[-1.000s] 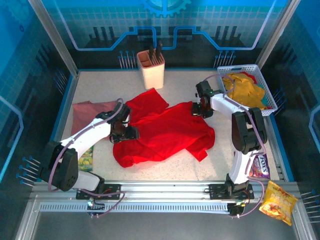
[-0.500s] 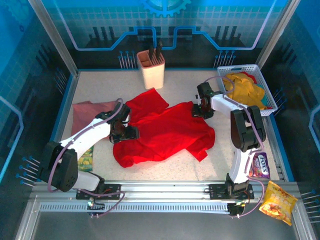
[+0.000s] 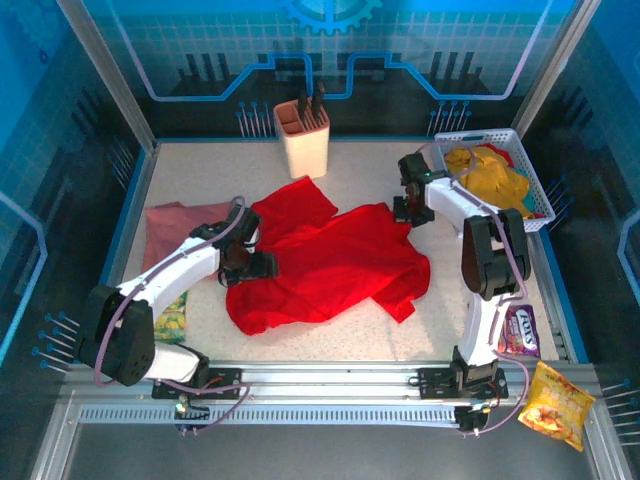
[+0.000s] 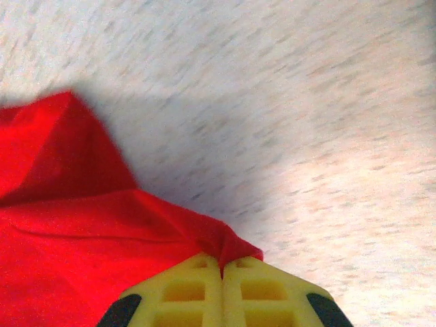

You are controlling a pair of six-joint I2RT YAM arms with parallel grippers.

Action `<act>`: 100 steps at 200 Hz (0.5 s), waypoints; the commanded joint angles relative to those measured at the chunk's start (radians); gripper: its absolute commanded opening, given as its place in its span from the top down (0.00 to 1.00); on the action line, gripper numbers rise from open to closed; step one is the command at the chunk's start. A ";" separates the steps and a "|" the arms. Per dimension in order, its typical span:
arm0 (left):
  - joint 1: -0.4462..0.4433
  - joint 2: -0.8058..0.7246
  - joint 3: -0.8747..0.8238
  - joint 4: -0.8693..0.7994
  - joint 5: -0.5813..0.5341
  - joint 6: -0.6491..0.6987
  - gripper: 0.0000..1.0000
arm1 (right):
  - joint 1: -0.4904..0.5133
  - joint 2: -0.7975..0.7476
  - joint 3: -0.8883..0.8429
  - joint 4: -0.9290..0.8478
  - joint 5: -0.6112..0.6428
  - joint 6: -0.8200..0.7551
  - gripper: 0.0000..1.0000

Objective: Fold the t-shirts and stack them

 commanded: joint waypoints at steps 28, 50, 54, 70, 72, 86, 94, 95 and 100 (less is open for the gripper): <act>0.013 -0.049 -0.006 -0.031 -0.016 0.011 0.28 | -0.108 0.078 0.272 -0.135 0.140 0.069 1.00; 0.022 -0.059 -0.015 -0.032 -0.013 0.002 0.28 | -0.116 0.147 0.388 -0.171 0.161 0.074 1.00; 0.023 -0.060 -0.015 -0.033 -0.013 0.001 0.28 | -0.116 0.156 0.402 -0.175 0.164 0.074 1.00; 0.024 -0.065 -0.018 -0.041 -0.010 -0.005 0.28 | -0.116 0.176 0.422 -0.181 0.133 0.069 0.78; 0.025 -0.066 -0.020 -0.042 -0.010 -0.006 0.28 | -0.116 0.177 0.421 -0.182 0.129 0.068 0.73; 0.024 -0.073 -0.032 -0.047 -0.007 -0.012 0.28 | -0.116 0.178 0.406 -0.186 0.092 0.063 0.45; 0.025 -0.079 -0.039 -0.051 -0.004 -0.017 0.28 | -0.113 0.165 0.381 -0.178 0.068 0.059 0.39; 0.024 -0.080 -0.039 -0.052 -0.004 -0.018 0.28 | -0.112 0.162 0.377 -0.176 0.064 0.058 0.37; 0.025 -0.084 -0.041 -0.058 -0.007 -0.027 0.28 | -0.109 0.146 0.350 -0.157 0.050 0.052 0.29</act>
